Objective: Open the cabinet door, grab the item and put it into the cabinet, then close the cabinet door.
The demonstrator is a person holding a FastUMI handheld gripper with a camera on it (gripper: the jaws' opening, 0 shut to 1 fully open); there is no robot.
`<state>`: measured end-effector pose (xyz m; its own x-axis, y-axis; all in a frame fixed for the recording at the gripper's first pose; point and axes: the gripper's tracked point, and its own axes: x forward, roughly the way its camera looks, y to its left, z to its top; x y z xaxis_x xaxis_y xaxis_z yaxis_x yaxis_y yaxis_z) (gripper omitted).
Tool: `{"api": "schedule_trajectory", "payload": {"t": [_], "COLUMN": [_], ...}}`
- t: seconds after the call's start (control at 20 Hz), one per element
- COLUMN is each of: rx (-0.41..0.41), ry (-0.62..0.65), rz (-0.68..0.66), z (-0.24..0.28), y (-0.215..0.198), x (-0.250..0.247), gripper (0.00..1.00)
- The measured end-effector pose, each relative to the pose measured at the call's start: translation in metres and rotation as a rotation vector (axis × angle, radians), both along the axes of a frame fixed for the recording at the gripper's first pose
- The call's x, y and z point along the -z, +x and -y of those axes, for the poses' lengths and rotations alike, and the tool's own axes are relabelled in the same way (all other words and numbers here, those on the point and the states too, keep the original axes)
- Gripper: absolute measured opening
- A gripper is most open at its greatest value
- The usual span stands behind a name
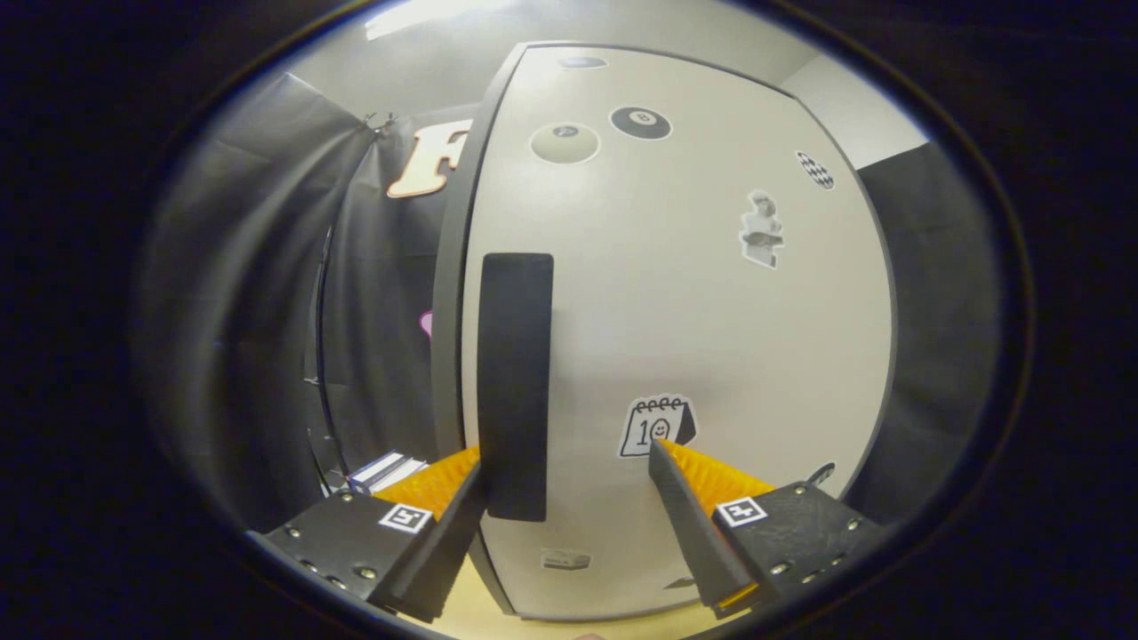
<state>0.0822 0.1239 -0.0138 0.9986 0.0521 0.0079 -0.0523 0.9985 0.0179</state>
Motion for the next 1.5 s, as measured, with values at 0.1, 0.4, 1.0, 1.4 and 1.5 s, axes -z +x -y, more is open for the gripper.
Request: {"api": "schedule_trajectory", "payload": {"t": [0.1, 0.4, 1.0, 1.4, 1.5], "rx": [-0.027, -0.034, 0.100, 0.146, 0.145], "ry": [0.022, 0.027, 0.017, 0.021, 0.020], "rz": [-0.027, 0.000, -0.031, -0.016, -0.015], "z": [-0.002, 0.004, 0.079, 0.101, 0.101], "y": [-0.004, -0.072, -0.254, -0.314, -0.319], "x": [0.001, -0.019, -0.040, -0.046, -0.046], "gripper": [1.00, 1.00, 1.00, 1.00, 1.00]}}
